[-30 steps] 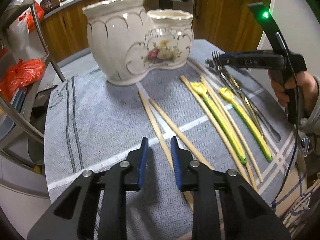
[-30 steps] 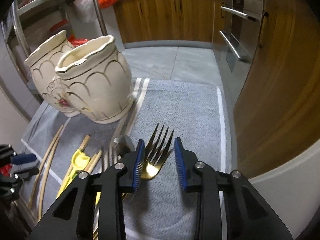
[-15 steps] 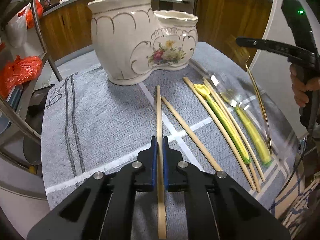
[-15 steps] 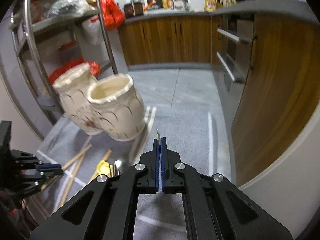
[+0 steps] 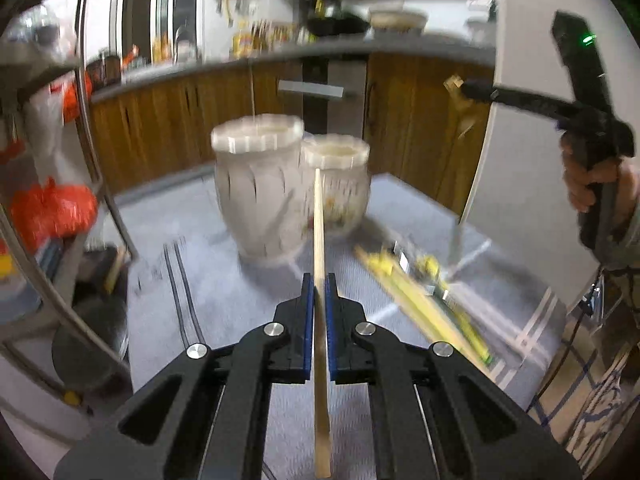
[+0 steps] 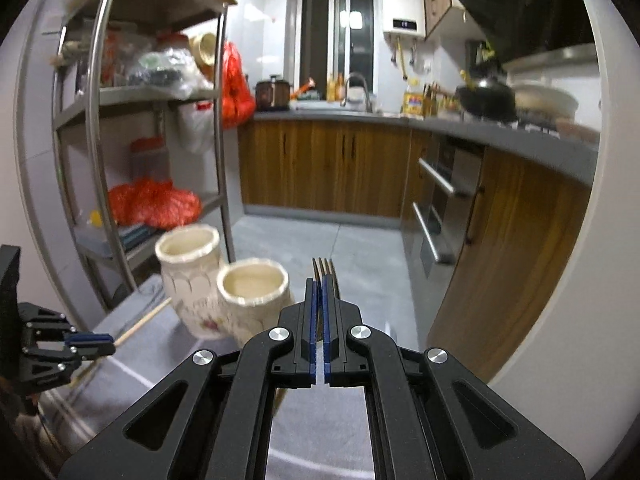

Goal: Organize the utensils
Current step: 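Lift the chopstick with left gripper while right gripper lifts the fork toward the holder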

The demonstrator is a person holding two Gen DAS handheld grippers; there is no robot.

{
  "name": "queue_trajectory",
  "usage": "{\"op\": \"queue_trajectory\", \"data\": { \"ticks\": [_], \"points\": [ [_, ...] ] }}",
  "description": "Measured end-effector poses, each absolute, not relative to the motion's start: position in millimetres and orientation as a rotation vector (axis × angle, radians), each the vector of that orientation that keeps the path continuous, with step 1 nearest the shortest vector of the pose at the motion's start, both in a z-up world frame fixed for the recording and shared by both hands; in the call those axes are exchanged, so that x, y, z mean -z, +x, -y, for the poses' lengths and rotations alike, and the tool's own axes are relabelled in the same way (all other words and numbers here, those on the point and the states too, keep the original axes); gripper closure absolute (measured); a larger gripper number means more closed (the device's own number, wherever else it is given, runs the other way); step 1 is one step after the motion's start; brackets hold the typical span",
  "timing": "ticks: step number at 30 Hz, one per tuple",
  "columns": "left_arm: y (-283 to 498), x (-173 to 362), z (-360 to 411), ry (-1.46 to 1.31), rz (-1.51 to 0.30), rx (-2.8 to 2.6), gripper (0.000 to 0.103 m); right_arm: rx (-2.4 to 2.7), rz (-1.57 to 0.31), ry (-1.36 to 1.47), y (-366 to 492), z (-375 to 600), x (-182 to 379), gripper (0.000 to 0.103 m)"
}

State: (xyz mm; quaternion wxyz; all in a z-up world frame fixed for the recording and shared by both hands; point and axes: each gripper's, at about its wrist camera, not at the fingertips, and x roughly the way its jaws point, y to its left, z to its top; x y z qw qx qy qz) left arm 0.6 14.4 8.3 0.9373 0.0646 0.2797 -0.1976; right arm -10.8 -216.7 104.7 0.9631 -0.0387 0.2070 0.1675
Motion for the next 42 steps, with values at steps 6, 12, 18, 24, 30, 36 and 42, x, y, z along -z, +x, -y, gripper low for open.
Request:
{"op": "queue_trajectory", "data": {
  "ticks": [6,12,18,24,30,36,42],
  "points": [
    [7.7,-47.3,-9.2,0.120,-0.402,0.425,0.098,-0.338,-0.345,-0.086,-0.3,204.7,-128.2,0.100],
    [44.7,-78.3,-11.5,0.091,-0.300,0.406,0.098,-0.355,-0.299,-0.091,5.8,194.1,-149.7,0.100],
    [104.2,-93.4,-25.6,-0.039,-0.268,0.408,0.098,-0.384,-0.270,-0.097,12.2,186.9,-172.3,0.100],
    [151.5,-83.4,-26.2,-0.173,-0.267,0.421,0.098,-0.382,-0.209,-0.100,19.2,176.1,-191.7,0.100],
    [174.1,-62.1,-17.5,-0.190,-0.262,0.369,0.098,-0.325,-0.187,-0.093,38.0,167.6,-182.4,0.100],
    [168.5,-43.3,-13.3,-0.146,-0.276,0.346,0.098,-0.309,-0.261,-0.062,63.2,166.5,-148.8,0.100],
    [148.7,-26.1,-22.2,-0.144,-0.305,0.328,0.098,-0.311,-0.359,-0.058,81.0,163.3,-111.7,0.100]
  ]
}}
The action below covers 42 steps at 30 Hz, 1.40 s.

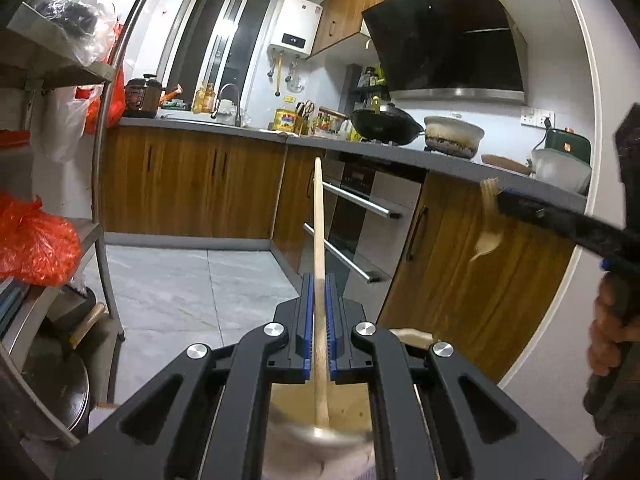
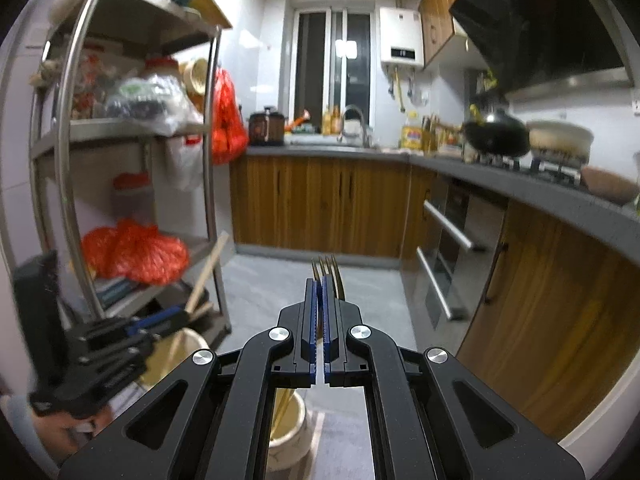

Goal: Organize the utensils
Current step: 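Lift the chopstick with left gripper while right gripper lifts the fork toward the holder, then drop chopstick into tall pot with left gripper while right gripper drops fork into short pot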

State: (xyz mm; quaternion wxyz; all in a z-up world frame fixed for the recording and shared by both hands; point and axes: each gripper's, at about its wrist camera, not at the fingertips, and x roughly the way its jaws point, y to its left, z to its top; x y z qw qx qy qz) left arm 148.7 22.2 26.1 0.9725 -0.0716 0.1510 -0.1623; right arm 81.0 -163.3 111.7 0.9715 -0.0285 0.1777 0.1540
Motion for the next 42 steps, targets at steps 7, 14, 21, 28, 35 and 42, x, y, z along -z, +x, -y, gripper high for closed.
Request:
{"op": "queue_trajectory", "data": {
  "ticks": [7,14,21,28,35,42],
  "points": [
    [138.4,-21.2,-17.1,-0.084,-0.320,0.314,0.098,-0.299,-0.398,-0.045,90.8,165.9,-101.3,0.100],
    [136.4,-24.2,-23.6,-0.086,-0.342,0.285,0.096,-0.275,-0.428,-0.024,102.4,169.2,-97.8,0.100],
    [125.8,-32.4,-35.6,-0.085,-0.351,0.253,0.081,-0.260,-0.438,-0.002,107.5,175.5,-98.3,0.099],
    [107.4,-46.8,-41.6,-0.075,-0.372,0.238,0.046,-0.275,-0.401,0.032,89.4,186.8,-109.6,0.064],
    [86.3,-55.5,-38.0,-0.052,-0.381,0.248,0.019,-0.301,-0.356,0.080,58.2,202.7,-117.7,0.017],
    [66.5,-53.1,-30.4,0.000,-0.422,0.257,0.011,-0.307,-0.352,0.083,28.3,209.6,-114.6,0.005]
  ]
}}
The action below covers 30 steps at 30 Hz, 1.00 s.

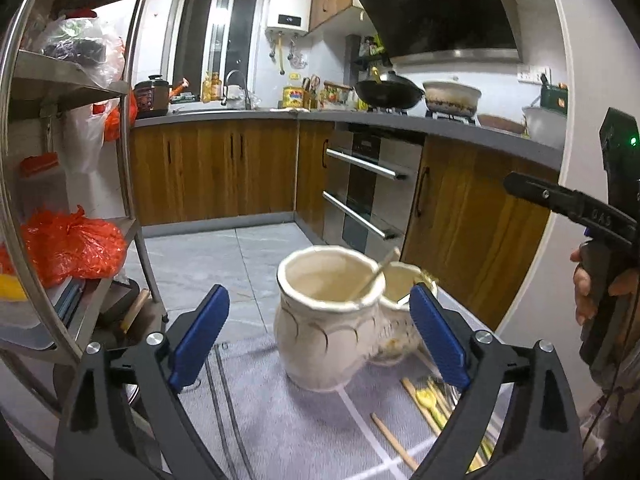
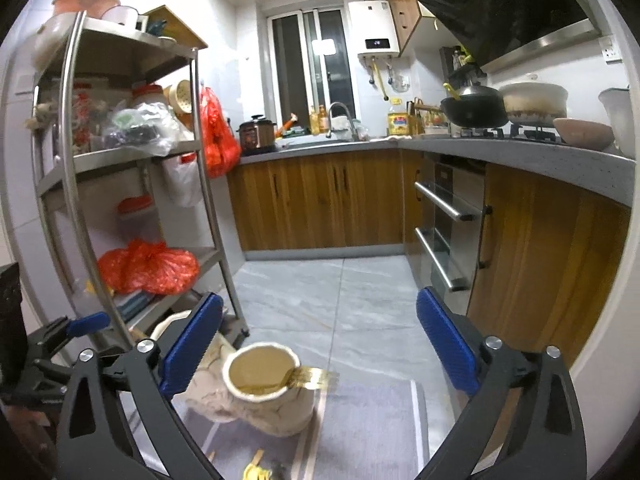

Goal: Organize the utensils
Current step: 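Drop chopstick into tall pot with left gripper while right gripper drops fork into short pot, then withdraw both open grippers from the holder back over the utensils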

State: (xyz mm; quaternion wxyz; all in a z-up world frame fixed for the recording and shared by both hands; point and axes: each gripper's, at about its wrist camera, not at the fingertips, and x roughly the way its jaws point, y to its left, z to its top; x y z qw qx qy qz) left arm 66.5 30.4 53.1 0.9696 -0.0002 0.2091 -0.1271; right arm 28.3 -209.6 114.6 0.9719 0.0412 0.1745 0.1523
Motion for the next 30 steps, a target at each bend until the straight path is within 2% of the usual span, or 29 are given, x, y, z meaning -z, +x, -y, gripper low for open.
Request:
{"op": "queue_trajectory", "data": {
  "ticks": [8,30],
  "points": [
    [38.8,-39.7,-31.1,0.037,-0.484,0.241,0.006,-0.288,-0.385,0.047,-3.0,213.4,-95.4,0.005],
    [21.2,22.3,-2.6,0.066,-0.689,0.265,0.006,-0.314,-0.605,-0.070,-24.8,208.5,-23.9,0.005]
  ]
}}
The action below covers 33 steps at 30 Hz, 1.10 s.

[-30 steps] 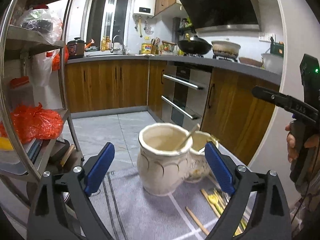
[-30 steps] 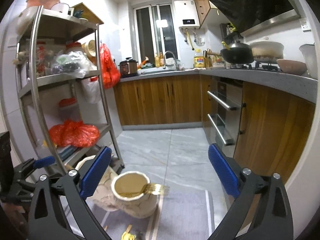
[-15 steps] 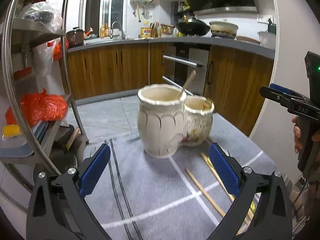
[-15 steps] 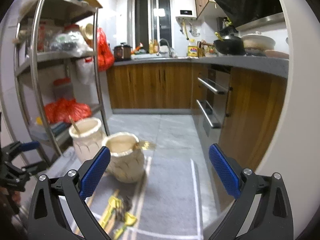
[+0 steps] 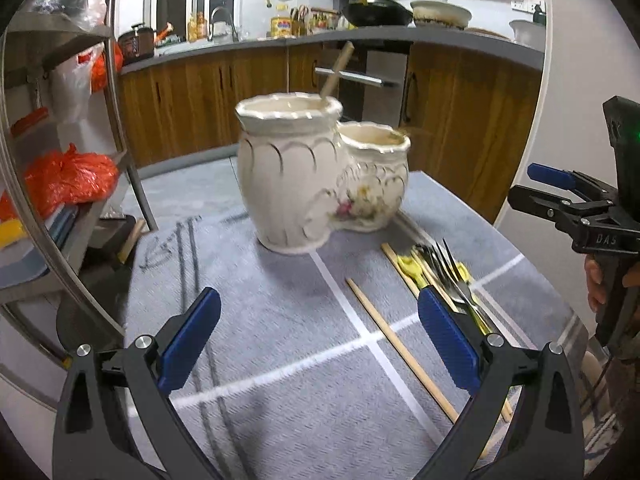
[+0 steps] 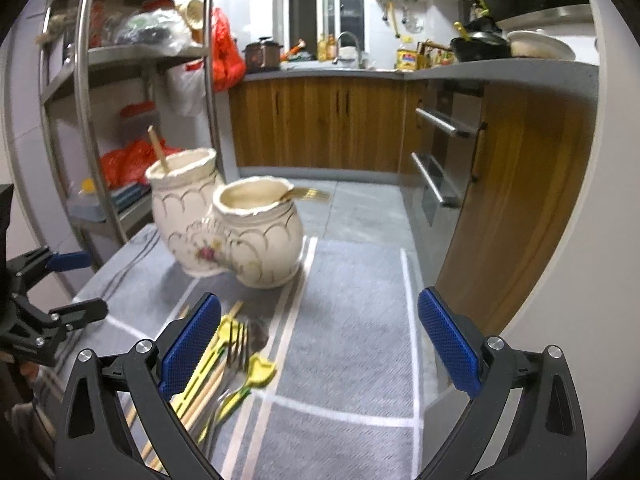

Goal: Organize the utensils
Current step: 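Withdraw both open grippers from the holder back over the utensils, then close left gripper on another wooden chopstick while right gripper grasps a gold fork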

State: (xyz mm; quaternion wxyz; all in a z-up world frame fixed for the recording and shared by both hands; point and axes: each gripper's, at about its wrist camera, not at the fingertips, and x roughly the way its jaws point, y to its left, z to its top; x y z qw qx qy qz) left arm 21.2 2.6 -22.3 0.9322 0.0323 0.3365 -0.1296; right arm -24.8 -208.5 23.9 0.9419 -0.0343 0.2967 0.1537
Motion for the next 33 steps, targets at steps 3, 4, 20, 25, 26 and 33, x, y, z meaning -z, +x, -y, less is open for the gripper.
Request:
{"op": "queue_trajectory", "data": {
  "ticks": [3,4,20,25,26,33],
  "points": [
    [22.0,30.6,4.6,0.060,-0.725,0.264,0.006,-0.309,-0.626,-0.090,-23.4,205.3,-19.2,0.005],
    [22.0,33.9,7.8,0.059,-0.738,0.262,0.006,-0.310,-0.631,-0.091,-23.3,204.7,-18.0,0.005],
    [15.4,59.7,43.1,0.089,-0.857,0.265,0.036,-0.283,-0.724,-0.085,-17.7,204.5,-0.9,0.005],
    [14.9,65.8,51.3,0.105,-0.879,0.274,0.050,-0.277,-0.753,-0.086,-2.0,198.7,1.9,0.008],
    [14.6,66.2,52.6,0.112,-0.880,0.276,0.057,-0.278,-0.768,-0.074,3.3,196.7,2.6,0.010],
    [15.3,64.2,53.2,0.170,-0.876,0.306,0.092,-0.349,-0.859,-0.084,23.4,167.7,7.7,0.040]
  ]
}}
